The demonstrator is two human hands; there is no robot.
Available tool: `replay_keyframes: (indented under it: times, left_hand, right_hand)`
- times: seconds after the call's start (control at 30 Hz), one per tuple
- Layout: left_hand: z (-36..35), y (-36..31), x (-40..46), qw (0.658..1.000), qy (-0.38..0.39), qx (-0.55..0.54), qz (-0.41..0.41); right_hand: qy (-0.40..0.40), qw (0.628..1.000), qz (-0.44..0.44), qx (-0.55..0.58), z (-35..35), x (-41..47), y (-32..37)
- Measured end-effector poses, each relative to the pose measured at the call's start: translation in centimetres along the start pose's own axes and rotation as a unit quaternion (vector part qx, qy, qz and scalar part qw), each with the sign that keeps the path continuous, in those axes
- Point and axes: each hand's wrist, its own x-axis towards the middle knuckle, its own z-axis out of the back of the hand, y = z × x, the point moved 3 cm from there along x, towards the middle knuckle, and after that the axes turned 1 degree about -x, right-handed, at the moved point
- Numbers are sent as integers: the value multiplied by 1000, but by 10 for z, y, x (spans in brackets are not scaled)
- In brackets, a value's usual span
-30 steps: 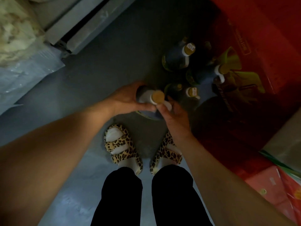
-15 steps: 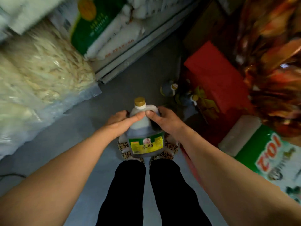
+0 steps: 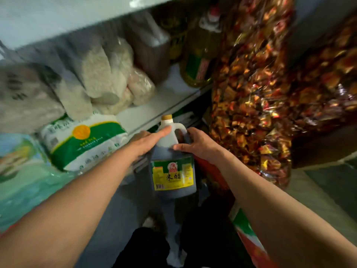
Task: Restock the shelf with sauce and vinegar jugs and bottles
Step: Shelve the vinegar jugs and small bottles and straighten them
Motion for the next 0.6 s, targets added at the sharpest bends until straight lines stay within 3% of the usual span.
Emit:
replay_keyframes:
  times: [0.23, 0.4, 0.6]
  left_hand:
    - [60, -128, -47, 994, -41, 30, -93]
    - [88, -224, -66, 972, -132, 104, -161]
    - [110, -353, -88, 933, -237, 147, -230]
  right_hand:
    - [-66, 990, 40, 118, 93, -26, 94]
    - [-110, 985, 113, 77, 183, -25, 151]
    - [-107, 965, 218, 96, 314, -13, 207]
